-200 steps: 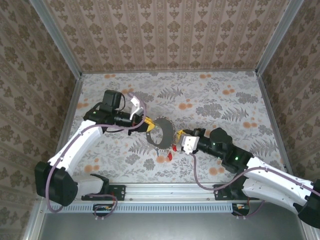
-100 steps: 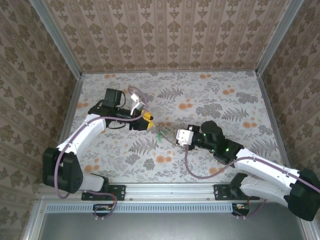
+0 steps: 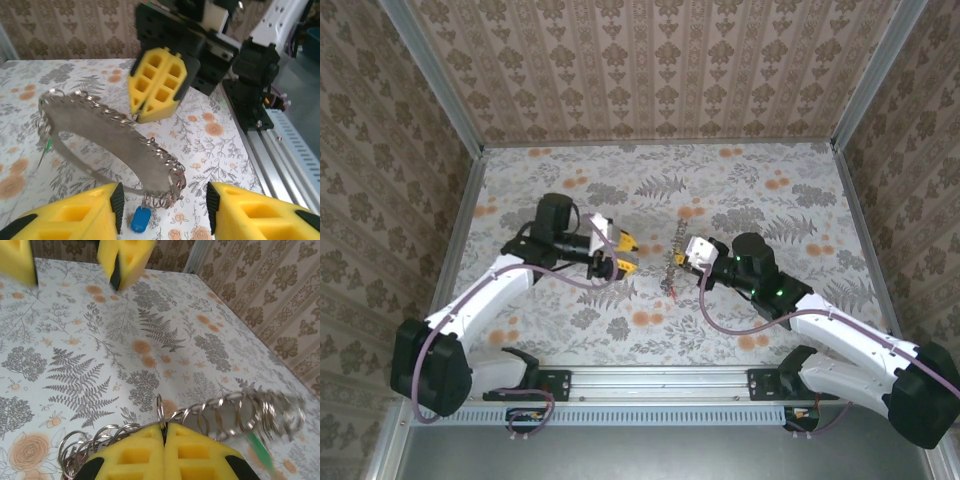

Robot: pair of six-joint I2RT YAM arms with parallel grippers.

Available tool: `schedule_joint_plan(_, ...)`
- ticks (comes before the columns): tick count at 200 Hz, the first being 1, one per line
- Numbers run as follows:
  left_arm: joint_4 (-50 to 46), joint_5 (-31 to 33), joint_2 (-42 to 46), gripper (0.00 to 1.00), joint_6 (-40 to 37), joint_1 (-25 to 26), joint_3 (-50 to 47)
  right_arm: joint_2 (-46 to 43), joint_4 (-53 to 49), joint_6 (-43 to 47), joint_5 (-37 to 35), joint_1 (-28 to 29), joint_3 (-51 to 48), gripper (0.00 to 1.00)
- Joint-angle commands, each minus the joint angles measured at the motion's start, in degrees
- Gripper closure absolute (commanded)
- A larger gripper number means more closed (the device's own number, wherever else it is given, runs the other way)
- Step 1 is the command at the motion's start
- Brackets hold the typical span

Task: Put the keys on the keyring

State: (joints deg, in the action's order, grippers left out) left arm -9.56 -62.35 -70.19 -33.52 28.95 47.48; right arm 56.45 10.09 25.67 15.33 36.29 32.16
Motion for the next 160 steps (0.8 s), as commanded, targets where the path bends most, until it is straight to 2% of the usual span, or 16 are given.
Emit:
schedule_joint_plan(1, 10.44, 4.69, -2.68, 0.54, -1.69, 2.66, -1.48, -0.02, 2.88, -2.75, 3.29, -0.26, 0.53, 1.00)
schedule_joint_plan(29, 13.31, 6.21, -6.86, 0.59, -2.77, 3.66, 0.03, -0.06, 2.03, -0.82, 5.74, -0.26, 0.28, 1.00)
schedule_joint_plan(59, 15.37, -0.08, -9.46, 0.63, -2.97, 3.72, 1.80, -0.37, 4.28, -0.45, 9.16, -0.26, -0.96, 1.00)
schedule_joint_plan(88, 12.13, -1.96, -10.70, 0.68, -5.56, 4.18, 3.70, -0.28, 4.58, -0.62, 10.11, -0.26, -0.97, 1.00)
schedule_joint_plan(122, 10.33, -4.95, -11.34, 0.68, -6.97, 5.31, 4.57, -0.02, 5.15, -0.62, 9.61, -0.26, -1.02, 1.00)
schedule_joint_plan(160, 5.86, -2.89, -10.49, 0.67, -9.81, 5.33, 4.46, -0.20, 7.07, -1.44, 9.27, -0.26, -1.49, 1.00)
